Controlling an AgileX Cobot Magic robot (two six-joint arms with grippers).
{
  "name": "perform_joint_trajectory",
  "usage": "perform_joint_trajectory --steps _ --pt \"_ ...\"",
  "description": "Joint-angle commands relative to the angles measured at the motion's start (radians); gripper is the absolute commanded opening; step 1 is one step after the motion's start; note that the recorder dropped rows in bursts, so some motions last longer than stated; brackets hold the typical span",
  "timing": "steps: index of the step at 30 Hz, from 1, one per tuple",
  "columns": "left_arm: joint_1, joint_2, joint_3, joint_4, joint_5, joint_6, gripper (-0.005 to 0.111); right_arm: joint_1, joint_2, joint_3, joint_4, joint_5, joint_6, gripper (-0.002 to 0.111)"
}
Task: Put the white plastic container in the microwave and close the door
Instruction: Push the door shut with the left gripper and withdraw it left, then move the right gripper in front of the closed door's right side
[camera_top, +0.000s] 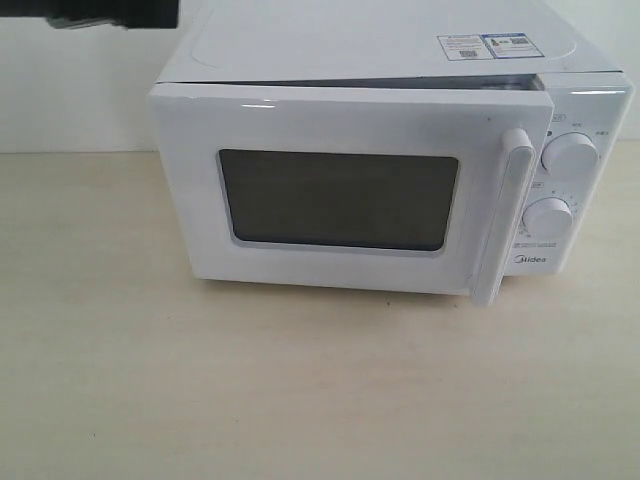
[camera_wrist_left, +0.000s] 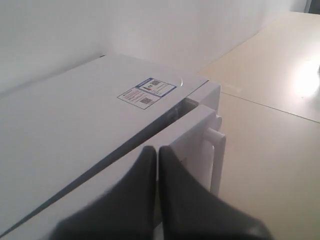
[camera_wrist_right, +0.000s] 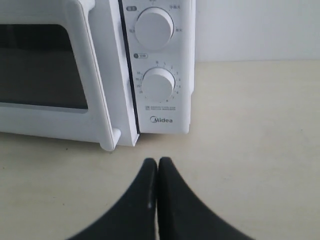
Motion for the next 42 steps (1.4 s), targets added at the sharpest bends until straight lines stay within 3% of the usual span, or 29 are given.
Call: perform_joint_trajectory --steps 1,5,11,13,18,21,25,30,32,37,42 --pt "-0.002 -0.112 0.096 0.023 0.007 -0.006 0.004 -0.003 -0.005 0.003 0.001 -0.087 -0.021 0.0" --pt "-0.002 -0.178 0.153 0.023 0.0 -0.006 0.004 -0.003 -0.005 0.003 -0.019 -0.192 -0.049 0.0" --pt "-0.002 -0.231 0.177 0.009 0.0 -0.006 0.004 -0.003 -0.005 0.003 0.109 -0.634 0.139 0.0" --pt "-0.002 -0.233 0.177 -0.025 0.007 -0.006 0.004 -0.003 -0.005 -0.063 0.104 -0.535 0.213 0.0" --pt "-0.002 -0.237 0.177 -0.029 0.022 -0.006 0.004 -0.003 0.125 -0.398 0.089 -0.055 0.185 0.0" --pt "-0.002 -0.237 0.177 -0.029 0.034 -0.006 0.004 -0.003 0.267 -0.558 0.208 0.277 0.04 0.0" --pt "-0.002 -0.237 0.177 -0.029 0.036 -0.006 0.004 -0.003 0.403 -0.63 0.454 0.545 -0.213 0.0" --pt "-0.002 -0.242 0.177 -0.033 0.082 -0.009 0.004 -0.003 0.464 -0.626 0.731 0.376 -0.334 0.0" --pt "-0.002 -0.249 0.177 -0.033 0.082 -0.009 0.004 -0.003 0.474 -0.626 0.909 0.328 -0.546 0.0" --pt "-0.002 -0.271 0.177 -0.033 0.075 -0.01 0.004 -0.003 0.579 -0.628 1.354 0.426 -0.919 0.0" --pt "-0.002 -0.298 0.193 -0.033 0.082 -0.018 0.004 -0.003 0.716 -0.628 1.51 0.465 -1.145 0.0"
